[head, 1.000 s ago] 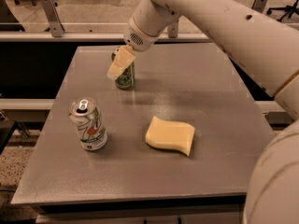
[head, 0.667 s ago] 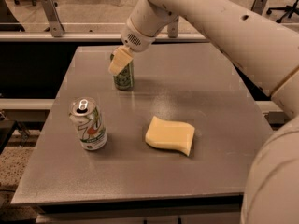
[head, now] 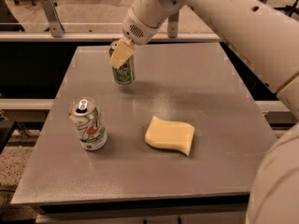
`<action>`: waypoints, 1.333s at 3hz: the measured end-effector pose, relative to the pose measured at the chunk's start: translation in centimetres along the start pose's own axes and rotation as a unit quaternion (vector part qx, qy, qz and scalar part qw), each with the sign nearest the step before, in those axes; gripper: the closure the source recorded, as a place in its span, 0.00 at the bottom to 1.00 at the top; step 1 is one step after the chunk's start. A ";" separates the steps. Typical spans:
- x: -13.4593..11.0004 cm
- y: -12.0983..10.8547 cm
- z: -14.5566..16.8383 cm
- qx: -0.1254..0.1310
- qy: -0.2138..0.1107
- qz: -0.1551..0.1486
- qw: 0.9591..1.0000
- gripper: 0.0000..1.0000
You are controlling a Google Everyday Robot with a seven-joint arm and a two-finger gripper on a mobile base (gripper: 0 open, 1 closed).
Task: Pick green can
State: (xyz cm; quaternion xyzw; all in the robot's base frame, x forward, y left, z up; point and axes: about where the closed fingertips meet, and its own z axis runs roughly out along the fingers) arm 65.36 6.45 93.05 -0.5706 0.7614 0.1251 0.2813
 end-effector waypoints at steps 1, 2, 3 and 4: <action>-1.4 1.0 -3.3 -0.011 -0.005 -0.035 0.999 1.00; -1.7 1.5 -5.6 -0.022 -0.003 -0.059 0.998 1.00; -1.7 2.0 -7.1 -0.030 -0.004 -0.076 0.997 1.00; -1.7 2.1 -7.3 -0.032 -0.004 -0.079 0.996 1.00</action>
Offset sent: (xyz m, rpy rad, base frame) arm -0.0400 -0.0249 0.0822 -0.0365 -0.0349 0.1800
